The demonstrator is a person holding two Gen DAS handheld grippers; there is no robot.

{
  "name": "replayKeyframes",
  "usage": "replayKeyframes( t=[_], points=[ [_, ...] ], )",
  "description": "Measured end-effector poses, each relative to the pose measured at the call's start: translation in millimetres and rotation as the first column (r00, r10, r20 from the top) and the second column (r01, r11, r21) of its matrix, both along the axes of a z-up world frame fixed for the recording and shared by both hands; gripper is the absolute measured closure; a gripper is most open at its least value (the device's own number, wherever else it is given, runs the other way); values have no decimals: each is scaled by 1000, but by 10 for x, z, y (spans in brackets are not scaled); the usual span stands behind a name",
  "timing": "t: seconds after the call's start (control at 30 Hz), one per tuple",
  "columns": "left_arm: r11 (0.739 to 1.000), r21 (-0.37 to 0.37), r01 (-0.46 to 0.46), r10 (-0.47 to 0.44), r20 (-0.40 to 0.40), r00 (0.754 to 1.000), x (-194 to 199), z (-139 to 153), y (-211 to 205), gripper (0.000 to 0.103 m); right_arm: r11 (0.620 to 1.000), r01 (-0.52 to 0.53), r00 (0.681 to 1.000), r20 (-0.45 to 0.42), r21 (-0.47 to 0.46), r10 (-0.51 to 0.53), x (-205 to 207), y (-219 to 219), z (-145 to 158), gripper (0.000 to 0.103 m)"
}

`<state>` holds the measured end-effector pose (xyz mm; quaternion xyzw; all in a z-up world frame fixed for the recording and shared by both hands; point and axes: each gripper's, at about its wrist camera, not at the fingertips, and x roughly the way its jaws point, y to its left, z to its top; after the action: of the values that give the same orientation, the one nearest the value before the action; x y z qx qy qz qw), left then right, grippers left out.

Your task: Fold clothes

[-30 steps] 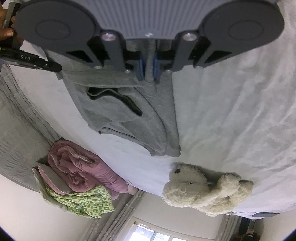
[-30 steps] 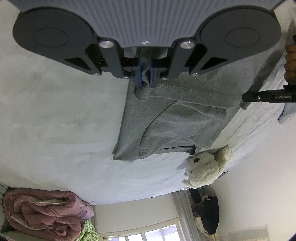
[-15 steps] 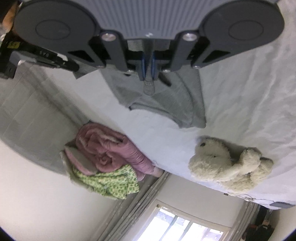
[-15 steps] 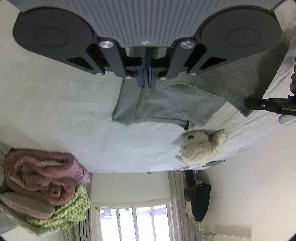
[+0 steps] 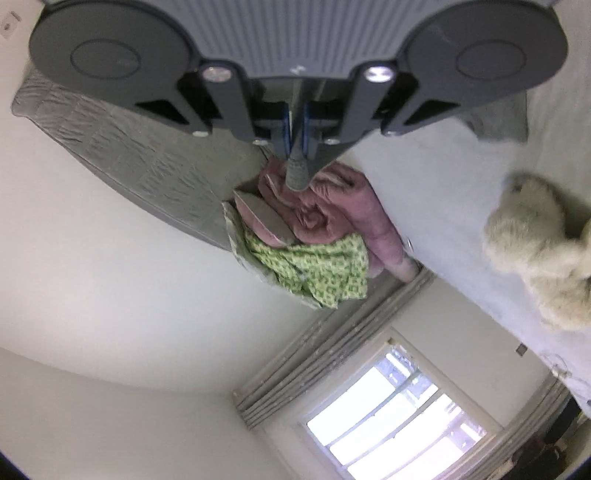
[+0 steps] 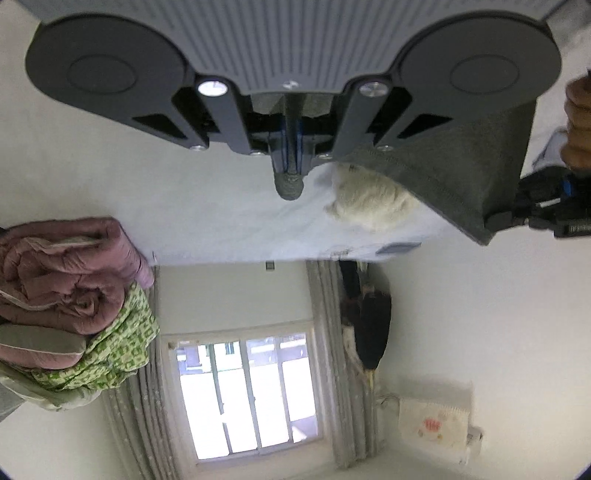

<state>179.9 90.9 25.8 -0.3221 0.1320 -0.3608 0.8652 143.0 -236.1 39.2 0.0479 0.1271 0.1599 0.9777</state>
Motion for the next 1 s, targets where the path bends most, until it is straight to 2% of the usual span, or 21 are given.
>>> replayKeyframes(
  t=[0.07, 0.13, 0.2, 0.23, 0.3, 0.37, 0.47, 0.6, 0.67, 0.73, 0.87, 1.0],
  points=[
    [999, 21, -33, 35, -63, 997, 275, -182, -2, 97, 999, 12, 1000, -26, 32, -12, 207, -48, 3, 97],
    [997, 44, -65, 71, -126, 990, 550, -363, -4, 97, 998, 32, 996, -89, 62, -26, 457, -115, -107, 97],
    [986, 125, -113, 139, -230, 963, 804, -653, -15, 97, 995, 59, 985, -170, 84, -44, 717, -174, -276, 97],
    [979, 158, -129, 169, -271, 948, 889, -781, -23, 97, 992, 82, 973, -223, 94, -59, 830, -195, -393, 97],
    [961, 228, -155, 226, -334, 915, 1026, -1002, -45, 97, 984, 142, 930, -354, 106, -96, 1071, -231, -687, 97],
    [948, 275, -162, 253, -339, 906, 1064, -1069, -68, 97, 977, 196, 893, -425, 80, -145, 1229, -247, -901, 96],
    [938, 302, -171, 268, -317, 910, 1060, -1044, -73, 97, 976, 197, 898, -417, 88, -144, 1257, -259, -984, 96],
    [941, 274, -200, 281, -299, 912, 1054, -968, -42, 97, 980, 185, 909, -390, 71, -144, 1267, -231, -947, 96],
    [941, 266, -209, 281, -268, 922, 1001, -907, -10, 98, 984, 159, 925, -359, 73, -123, 1281, -212, -880, 96],
    [933, 277, -228, 301, -261, 917, 995, -878, 21, 99, 987, 148, 937, -330, 68, -117, 1295, -191, -821, 96],
    [933, 254, -255, 319, -258, 912, 1026, -847, 74, 100, 987, 143, 957, -263, 75, -118, 1270, -150, -732, 96],
    [935, 300, -188, 280, -300, 912, 1065, -934, 16, 99, 987, 158, 937, -320, 23, -143, 1317, -160, -909, 96]
  ],
)
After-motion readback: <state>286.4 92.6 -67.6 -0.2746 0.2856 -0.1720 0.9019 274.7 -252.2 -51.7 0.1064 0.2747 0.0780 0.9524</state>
